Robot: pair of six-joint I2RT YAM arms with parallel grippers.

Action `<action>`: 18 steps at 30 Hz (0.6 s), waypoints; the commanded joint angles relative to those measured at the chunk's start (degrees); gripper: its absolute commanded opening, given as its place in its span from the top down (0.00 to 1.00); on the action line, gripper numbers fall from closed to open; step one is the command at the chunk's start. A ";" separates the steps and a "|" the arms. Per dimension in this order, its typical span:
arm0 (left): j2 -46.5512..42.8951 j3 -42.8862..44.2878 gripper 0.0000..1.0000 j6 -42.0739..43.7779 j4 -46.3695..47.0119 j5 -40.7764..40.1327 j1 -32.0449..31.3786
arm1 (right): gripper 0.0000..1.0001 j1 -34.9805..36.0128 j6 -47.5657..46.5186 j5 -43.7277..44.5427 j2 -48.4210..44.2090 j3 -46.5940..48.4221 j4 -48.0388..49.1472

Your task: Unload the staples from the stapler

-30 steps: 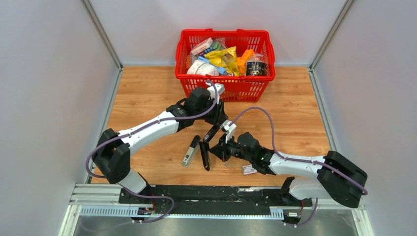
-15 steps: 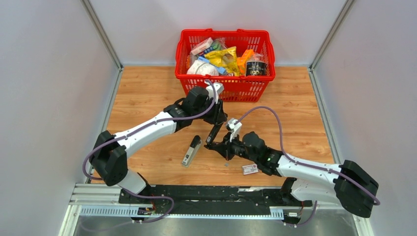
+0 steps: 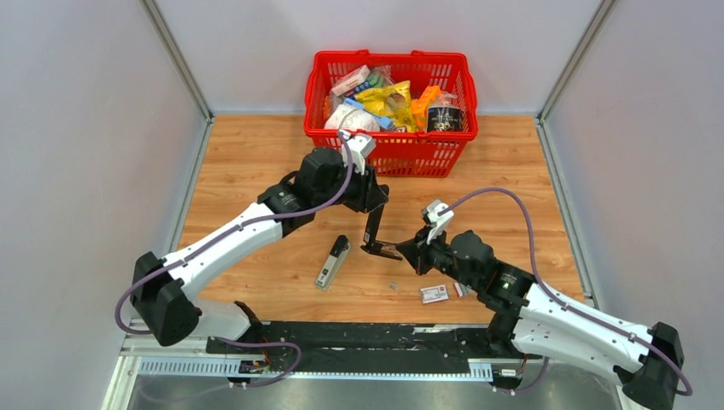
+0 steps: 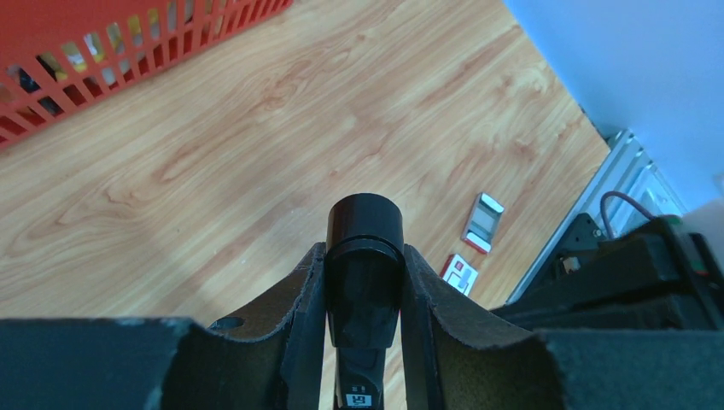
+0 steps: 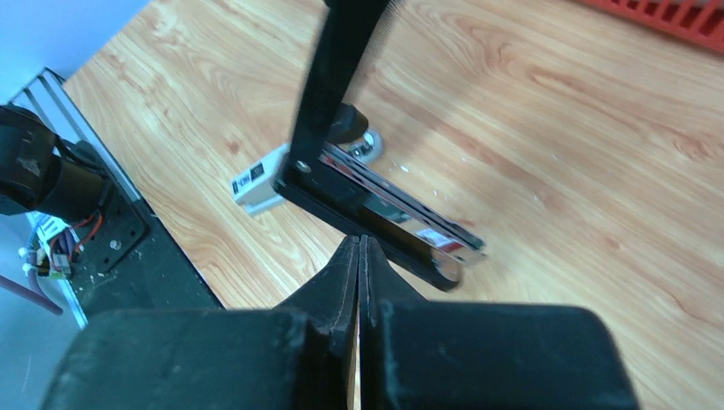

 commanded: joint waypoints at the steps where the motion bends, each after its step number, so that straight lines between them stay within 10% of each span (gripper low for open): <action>1: -6.49 0.24 1.00 0.41 5.23 0.90 -0.38 | 1.00 0.24 0.84 2.39 -2.64 1.33 -7.77; 18: -14.68 -6.71 1.00 2.34 19.28 -6.30 -1.17 | 1.00 0.24 11.65 -2.62 4.12 -4.73 0.31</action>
